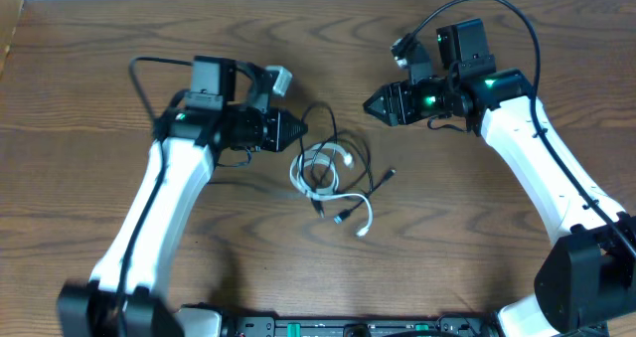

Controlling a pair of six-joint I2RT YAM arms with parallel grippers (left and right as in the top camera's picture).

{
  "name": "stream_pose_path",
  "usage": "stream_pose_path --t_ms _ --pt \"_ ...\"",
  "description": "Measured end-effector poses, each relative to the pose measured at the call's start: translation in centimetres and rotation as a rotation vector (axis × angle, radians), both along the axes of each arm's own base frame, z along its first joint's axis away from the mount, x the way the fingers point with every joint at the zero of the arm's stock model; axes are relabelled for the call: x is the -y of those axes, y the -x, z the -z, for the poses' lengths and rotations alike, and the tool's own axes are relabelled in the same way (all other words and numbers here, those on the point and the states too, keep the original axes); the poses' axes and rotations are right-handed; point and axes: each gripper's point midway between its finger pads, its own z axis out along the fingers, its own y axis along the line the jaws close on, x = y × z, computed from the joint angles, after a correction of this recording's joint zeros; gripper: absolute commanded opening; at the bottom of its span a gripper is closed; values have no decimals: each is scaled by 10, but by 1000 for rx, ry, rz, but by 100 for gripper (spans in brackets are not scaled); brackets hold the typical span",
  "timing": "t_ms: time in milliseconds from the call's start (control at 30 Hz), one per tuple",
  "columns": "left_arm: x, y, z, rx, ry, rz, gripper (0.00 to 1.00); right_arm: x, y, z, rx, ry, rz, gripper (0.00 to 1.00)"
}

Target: Untangle cables

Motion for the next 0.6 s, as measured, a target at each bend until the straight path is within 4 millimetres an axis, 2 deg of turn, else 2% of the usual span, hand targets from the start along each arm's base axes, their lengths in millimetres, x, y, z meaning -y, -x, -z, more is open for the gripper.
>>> stream_pose_path --t_ms 67,133,200,333,367,467,600 --pt "4 4 -26 65 47 5 7 -8 2 -8 20 -49 -46 64" --pt "7 6 -44 103 89 9 7 -12 6 -12 22 -79 -76 64" --pt "13 2 -68 166 155 13 8 -14 8 -14 21 -94 -91 65" --pt "25 -6 -127 321 320 34 7 -16 8 -17 32 -108 -104 68" --pt "28 -7 -146 362 374 41 7 -16 7 -18 42 -109 -103 68" --pt "32 -3 -187 417 491 57 7 -15 2 -17 58 -94 -87 68" --pt "35 4 -220 434 602 80 7 -13 -2 -15 61 -78 -62 69"
